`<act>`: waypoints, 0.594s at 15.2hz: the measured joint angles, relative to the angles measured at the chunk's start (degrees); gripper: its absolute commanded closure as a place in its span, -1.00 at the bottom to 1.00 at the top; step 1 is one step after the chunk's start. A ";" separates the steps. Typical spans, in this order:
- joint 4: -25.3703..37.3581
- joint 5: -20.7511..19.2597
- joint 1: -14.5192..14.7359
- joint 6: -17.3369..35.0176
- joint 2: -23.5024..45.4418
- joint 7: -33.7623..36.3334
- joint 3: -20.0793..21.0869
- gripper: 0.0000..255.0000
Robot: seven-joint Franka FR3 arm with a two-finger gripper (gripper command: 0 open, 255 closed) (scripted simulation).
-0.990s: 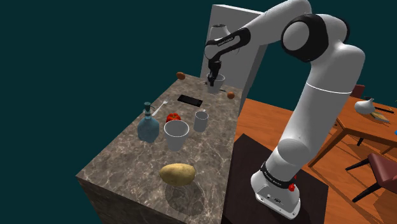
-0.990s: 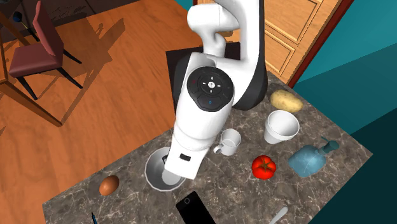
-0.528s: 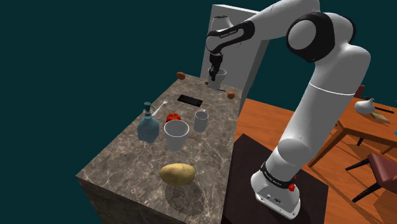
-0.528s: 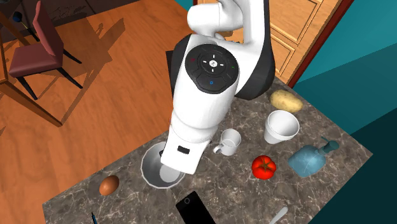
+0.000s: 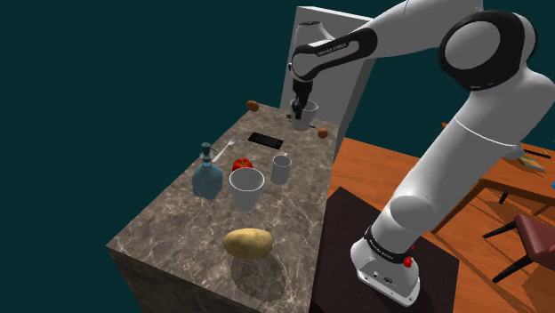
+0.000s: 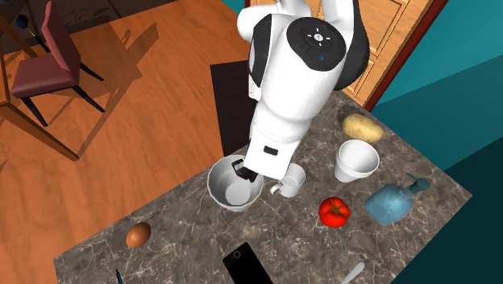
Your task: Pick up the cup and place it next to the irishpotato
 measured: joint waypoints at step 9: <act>-15.33 -1.13 3.84 -1.63 -15.07 10.63 6.16 1.00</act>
